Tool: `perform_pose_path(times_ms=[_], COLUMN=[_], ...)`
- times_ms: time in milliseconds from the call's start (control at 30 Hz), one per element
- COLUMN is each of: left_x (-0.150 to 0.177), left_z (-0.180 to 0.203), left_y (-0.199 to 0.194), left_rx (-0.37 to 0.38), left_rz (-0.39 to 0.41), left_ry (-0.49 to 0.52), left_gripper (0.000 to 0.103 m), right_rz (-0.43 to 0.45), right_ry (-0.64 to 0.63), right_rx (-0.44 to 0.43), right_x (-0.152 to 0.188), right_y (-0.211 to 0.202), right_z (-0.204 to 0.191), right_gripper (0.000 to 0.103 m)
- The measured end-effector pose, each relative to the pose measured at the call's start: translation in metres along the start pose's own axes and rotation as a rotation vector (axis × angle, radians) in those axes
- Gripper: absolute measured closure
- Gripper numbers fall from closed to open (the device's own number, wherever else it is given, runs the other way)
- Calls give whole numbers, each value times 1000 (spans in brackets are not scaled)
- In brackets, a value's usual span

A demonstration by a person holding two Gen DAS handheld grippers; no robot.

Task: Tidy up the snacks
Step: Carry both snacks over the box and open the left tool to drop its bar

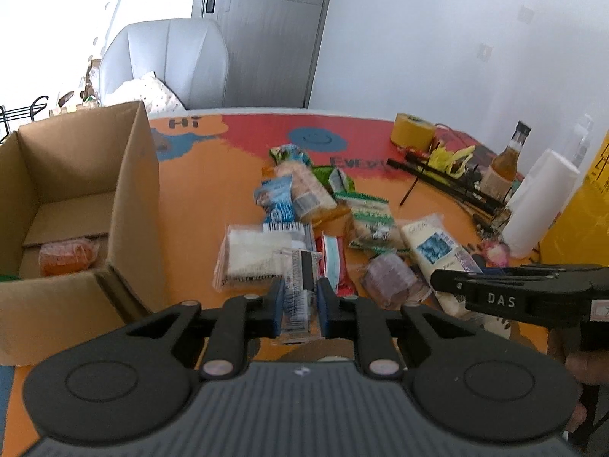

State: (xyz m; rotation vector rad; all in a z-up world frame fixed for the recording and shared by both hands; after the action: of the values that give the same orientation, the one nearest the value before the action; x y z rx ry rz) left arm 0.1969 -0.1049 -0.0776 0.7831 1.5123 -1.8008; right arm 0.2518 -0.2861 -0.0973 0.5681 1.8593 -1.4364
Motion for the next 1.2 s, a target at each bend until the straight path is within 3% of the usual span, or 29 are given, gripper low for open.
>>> perform_pose_path(times_ms=[633,1200], left_x=[-43,-53], left_z=[-37,-109], left_y=[-53,-76], left_rx=[-51,-161], left_rz=[159,189], left_ry=[-43,-133], left_gripper=[86,86], right_rz=[165,201], right_ry=[-23,-74], right_rx=[-104,-195], right_x=[-43,-63], right_y=[-32,-26], right_z=[-50,-122], right_gripper=[83,83])
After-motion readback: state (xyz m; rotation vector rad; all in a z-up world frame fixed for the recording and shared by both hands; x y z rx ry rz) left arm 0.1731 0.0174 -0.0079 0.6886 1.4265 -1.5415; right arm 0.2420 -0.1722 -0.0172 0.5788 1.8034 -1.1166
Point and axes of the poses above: each gripper's, at about its wrist camera, not at the fingertips, and y roughly the way its jaws point, z to its right, x to its underside, the point moved 4 cm from there along y, roughly the way its jaws point, and after that the axes turned 4 degrees about z, right-handed, at the moved point
